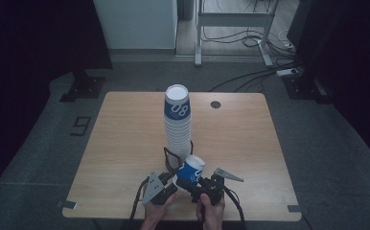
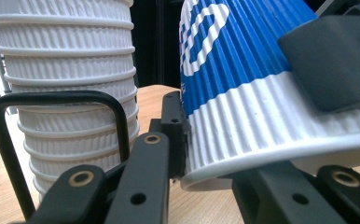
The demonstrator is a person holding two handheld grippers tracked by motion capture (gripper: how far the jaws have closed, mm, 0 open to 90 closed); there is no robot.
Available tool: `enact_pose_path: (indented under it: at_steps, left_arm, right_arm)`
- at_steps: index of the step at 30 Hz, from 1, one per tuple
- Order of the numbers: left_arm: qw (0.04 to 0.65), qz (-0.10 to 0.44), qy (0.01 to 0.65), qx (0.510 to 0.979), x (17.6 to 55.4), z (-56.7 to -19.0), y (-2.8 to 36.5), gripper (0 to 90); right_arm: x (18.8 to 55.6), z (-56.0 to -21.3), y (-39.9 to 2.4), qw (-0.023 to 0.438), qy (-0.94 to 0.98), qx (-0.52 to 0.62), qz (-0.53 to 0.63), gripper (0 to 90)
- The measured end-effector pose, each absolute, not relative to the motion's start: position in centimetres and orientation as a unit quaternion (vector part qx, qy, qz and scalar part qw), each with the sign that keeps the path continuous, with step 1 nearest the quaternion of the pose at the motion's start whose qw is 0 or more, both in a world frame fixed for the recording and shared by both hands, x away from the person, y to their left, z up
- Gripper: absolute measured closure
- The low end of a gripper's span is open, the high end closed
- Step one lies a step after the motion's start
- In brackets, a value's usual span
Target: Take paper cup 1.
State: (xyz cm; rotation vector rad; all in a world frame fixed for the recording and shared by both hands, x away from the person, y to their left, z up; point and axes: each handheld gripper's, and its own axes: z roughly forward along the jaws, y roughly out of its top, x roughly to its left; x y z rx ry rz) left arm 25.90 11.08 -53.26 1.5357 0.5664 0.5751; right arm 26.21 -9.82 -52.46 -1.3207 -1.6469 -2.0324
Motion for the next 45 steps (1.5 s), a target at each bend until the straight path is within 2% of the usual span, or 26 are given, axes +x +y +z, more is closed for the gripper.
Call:
enact_pose_path:
  at_steps: [5,13,22,27,39,45]
  left_arm:
    - [0.638,0.241,0.249,0.688,25.9,-53.3,11.3,82.4]
    - [0.633,0.196,0.253,0.705,25.9,-53.3,11.8,83.3]
    - [0.616,0.175,0.244,0.728,25.7,-53.4,12.4,83.4]
    - [0.591,0.172,0.241,0.75,25.9,-53.4,13.0,83.5]
    - [0.579,0.148,0.27,0.755,26.8,-52.6,15.8,84.4]
    - [0.559,0.152,0.268,0.77,27.0,-52.4,16.1,84.5]
  right_arm:
    - [26.2,-52.4,-9.6,0.078,-0.566,-0.444,-0.69,12.9]
    - [26.9,-51.8,-10.3,0.052,-0.57,-0.439,-0.693,12.7]
    - [27.2,-51.0,-11.4,0.012,-0.576,-0.435,-0.692,12.7]
    - [26.9,-50.5,-12.5,-0.027,-0.569,-0.43,-0.7,12.7]
    - [25.3,-51.2,-14.3,-0.117,-0.608,-0.407,-0.672,12.2]
    - [25.2,-51.9,-13.8,-0.154,-0.648,-0.394,-0.634,12.4]
